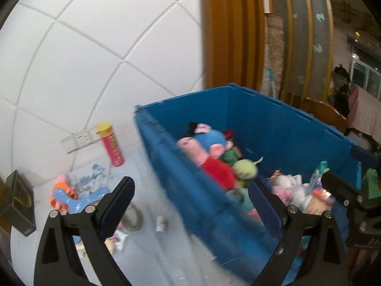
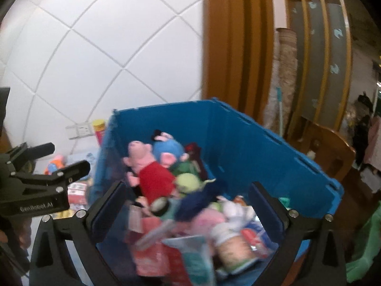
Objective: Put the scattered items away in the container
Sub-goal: 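Return both tools to the remaining items on the table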
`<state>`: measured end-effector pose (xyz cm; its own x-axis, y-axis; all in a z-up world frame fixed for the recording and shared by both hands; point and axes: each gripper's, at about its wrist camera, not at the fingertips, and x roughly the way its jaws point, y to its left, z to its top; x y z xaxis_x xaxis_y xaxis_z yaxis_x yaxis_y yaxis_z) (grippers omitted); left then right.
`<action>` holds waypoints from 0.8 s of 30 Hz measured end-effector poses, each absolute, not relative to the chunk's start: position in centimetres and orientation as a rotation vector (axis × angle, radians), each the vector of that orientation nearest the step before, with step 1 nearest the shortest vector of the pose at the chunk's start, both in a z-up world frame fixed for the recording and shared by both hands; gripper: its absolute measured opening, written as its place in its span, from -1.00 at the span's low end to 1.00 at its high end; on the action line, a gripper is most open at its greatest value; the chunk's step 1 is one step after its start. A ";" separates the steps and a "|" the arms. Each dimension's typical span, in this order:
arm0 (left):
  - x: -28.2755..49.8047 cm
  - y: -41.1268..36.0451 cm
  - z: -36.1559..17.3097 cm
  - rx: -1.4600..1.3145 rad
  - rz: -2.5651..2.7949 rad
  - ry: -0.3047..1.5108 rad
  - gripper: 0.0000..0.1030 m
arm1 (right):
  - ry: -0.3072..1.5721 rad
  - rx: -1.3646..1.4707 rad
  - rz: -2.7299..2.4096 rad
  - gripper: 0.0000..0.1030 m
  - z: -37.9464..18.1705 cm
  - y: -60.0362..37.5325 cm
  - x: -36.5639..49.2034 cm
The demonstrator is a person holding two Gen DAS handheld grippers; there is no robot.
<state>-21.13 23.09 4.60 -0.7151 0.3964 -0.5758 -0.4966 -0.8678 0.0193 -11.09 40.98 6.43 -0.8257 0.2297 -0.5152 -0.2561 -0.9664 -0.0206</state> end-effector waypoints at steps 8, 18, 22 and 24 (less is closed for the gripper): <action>-22.7 11.1 2.3 -0.877 2.621 0.180 0.89 | 0.025 -0.791 2.894 0.99 6.2 30.5 -13.7; -26.5 -5.3 -3.9 -1.100 2.740 0.145 0.89 | 0.031 -1.027 2.965 1.00 -0.4 16.8 -20.5; -28.1 -9.2 -6.5 -1.191 2.762 0.113 0.89 | 0.022 -1.143 2.968 0.99 -3.6 12.6 -23.1; -28.9 -10.7 -7.8 -1.234 2.766 0.096 0.89 | 0.014 -1.198 2.963 0.99 -5.0 11.2 -24.4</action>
